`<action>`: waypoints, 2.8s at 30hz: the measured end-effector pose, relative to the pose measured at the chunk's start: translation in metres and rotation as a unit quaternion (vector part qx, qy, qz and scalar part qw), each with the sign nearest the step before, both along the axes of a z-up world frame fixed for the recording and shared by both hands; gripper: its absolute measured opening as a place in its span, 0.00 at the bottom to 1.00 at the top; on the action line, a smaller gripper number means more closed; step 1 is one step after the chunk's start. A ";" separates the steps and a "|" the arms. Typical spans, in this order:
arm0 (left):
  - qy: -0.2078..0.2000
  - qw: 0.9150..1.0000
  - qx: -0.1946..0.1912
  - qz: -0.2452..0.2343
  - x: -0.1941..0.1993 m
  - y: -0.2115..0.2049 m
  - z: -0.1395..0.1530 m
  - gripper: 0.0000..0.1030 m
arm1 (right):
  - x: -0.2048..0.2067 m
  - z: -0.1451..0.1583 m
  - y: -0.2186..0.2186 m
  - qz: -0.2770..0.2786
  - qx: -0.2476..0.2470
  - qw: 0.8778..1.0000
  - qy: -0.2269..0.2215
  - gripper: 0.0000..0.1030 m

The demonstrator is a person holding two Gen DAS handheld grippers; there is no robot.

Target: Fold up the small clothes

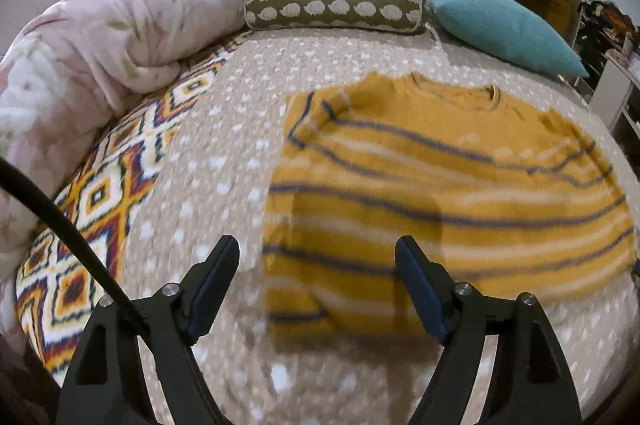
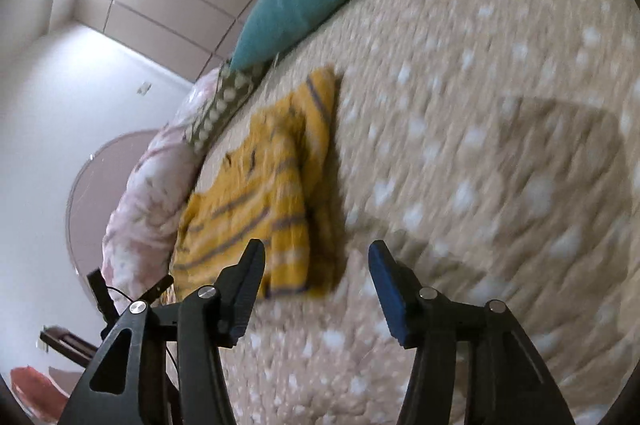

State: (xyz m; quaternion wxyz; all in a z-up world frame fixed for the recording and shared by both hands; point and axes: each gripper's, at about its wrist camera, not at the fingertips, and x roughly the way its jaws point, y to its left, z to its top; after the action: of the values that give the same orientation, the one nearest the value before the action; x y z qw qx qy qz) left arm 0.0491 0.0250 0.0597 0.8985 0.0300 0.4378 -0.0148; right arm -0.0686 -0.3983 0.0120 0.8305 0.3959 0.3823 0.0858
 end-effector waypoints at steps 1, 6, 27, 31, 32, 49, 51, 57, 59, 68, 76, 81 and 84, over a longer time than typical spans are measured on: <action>0.001 1.000 0.002 0.003 -0.004 0.003 -0.005 0.77 | -0.001 -0.005 0.008 0.003 0.000 1.000 0.000 0.57; 0.001 0.999 -0.028 0.022 -0.008 0.026 -0.026 0.80 | 0.001 -0.008 0.035 -0.012 -0.005 1.000 -0.014 0.65; -0.131 0.964 -0.200 0.120 -0.059 0.154 0.002 0.84 | 0.106 0.108 0.163 -0.010 -0.211 0.977 -0.026 0.17; -0.127 0.956 -0.198 0.175 -0.058 0.189 -0.006 0.84 | 0.139 0.114 0.276 0.115 -0.237 0.963 -0.057 0.17; -0.122 0.952 -0.212 0.183 -0.057 0.196 -0.010 0.84 | 0.146 0.103 0.302 0.147 -0.237 0.959 -0.053 0.17; -0.096 0.935 -0.265 0.215 -0.050 0.223 -0.028 0.84 | 0.162 0.065 0.392 0.265 -0.258 0.928 -0.036 0.16; -0.093 0.934 -0.267 0.218 -0.049 0.224 -0.030 0.84 | 0.159 0.071 0.407 0.286 -0.261 0.921 -0.046 0.16; -0.090 0.938 -0.260 0.212 -0.049 0.221 -0.031 0.84 | 0.172 0.022 0.429 0.310 -0.268 0.912 0.008 0.22; -0.090 0.938 -0.262 0.209 -0.049 0.220 -0.030 0.84 | 0.171 0.020 0.421 0.315 -0.232 0.920 0.005 0.33; -0.092 0.962 -0.223 0.126 -0.042 0.175 -0.018 0.84 | 0.139 0.081 0.331 0.266 -0.184 0.945 -0.048 0.55; -0.112 0.972 -0.209 0.006 -0.022 0.100 0.020 0.84 | 0.155 0.063 0.251 0.163 -0.203 0.965 -0.011 0.55; -0.033 0.995 -0.095 0.022 0.016 0.075 -0.021 0.60 | 0.168 0.049 0.228 0.146 -0.148 0.978 0.003 0.55; 0.008 0.986 -0.163 0.029 0.022 0.095 -0.045 0.59 | 0.177 0.035 0.219 0.134 -0.102 0.986 0.007 0.74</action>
State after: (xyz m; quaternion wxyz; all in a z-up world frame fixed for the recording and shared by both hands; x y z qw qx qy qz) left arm 0.0708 0.1200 0.0143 0.8880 -0.1298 0.4369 -0.0608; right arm 0.1084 -0.1789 0.0472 0.8448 0.2543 0.4448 0.1541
